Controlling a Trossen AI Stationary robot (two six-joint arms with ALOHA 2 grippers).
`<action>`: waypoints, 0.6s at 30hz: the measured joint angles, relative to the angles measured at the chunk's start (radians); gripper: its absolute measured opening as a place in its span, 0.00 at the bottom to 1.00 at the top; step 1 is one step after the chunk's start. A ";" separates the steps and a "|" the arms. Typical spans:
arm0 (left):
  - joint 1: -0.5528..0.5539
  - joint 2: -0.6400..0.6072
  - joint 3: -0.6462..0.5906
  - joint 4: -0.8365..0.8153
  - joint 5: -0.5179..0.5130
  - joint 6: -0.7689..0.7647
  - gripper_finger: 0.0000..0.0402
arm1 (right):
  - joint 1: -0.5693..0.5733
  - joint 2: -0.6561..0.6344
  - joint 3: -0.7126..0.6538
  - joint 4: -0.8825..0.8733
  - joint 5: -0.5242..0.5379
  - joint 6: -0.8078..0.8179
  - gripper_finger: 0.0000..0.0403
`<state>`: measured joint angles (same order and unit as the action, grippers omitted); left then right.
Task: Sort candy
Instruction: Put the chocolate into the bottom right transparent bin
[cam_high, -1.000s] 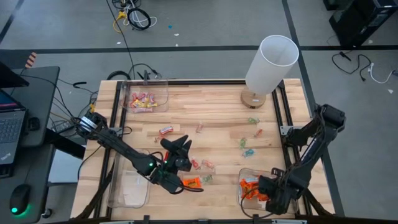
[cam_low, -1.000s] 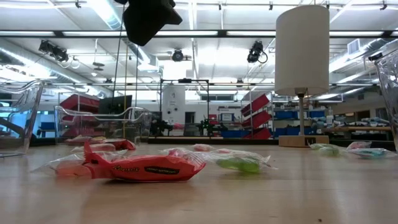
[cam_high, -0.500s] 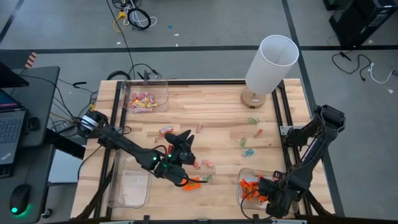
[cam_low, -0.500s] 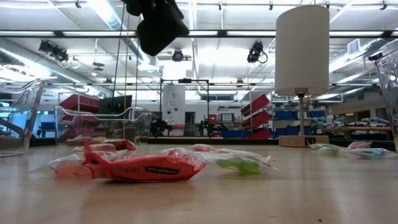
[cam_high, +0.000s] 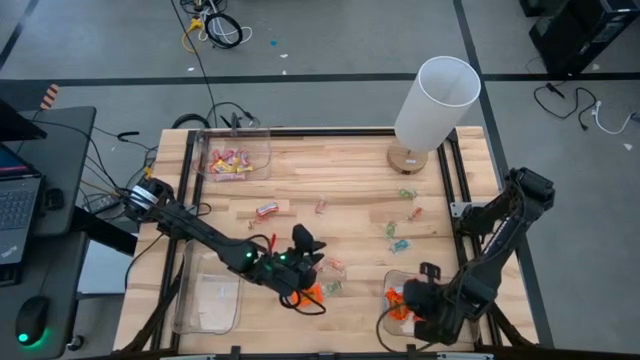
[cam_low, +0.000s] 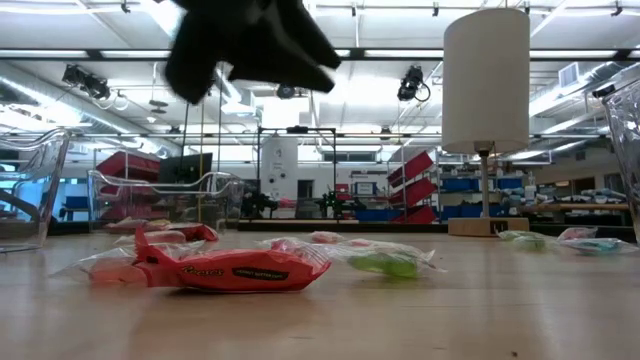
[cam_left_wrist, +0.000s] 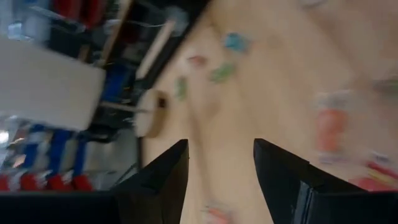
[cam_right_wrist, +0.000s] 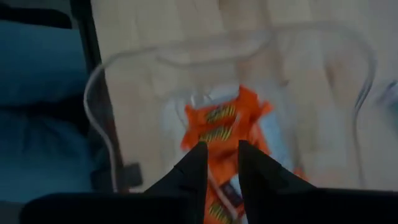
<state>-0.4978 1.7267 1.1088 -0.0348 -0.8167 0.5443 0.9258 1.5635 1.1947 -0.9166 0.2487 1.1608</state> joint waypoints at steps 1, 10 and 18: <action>-0.002 0.000 0.000 -0.022 0.033 -0.018 0.46 | -0.012 0.000 0.002 0.001 0.004 -0.026 0.18; -0.039 0.000 0.018 -0.185 0.413 -0.361 0.46 | -0.092 0.000 0.002 0.014 0.023 -0.206 0.18; -0.114 0.000 0.043 -0.206 0.679 -0.711 0.46 | -0.099 0.000 0.002 0.030 0.032 -0.329 0.18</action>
<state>-0.6120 1.7264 1.1519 -0.2410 -0.1378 -0.1672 0.8268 1.5635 1.1965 -0.8867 0.2805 0.8315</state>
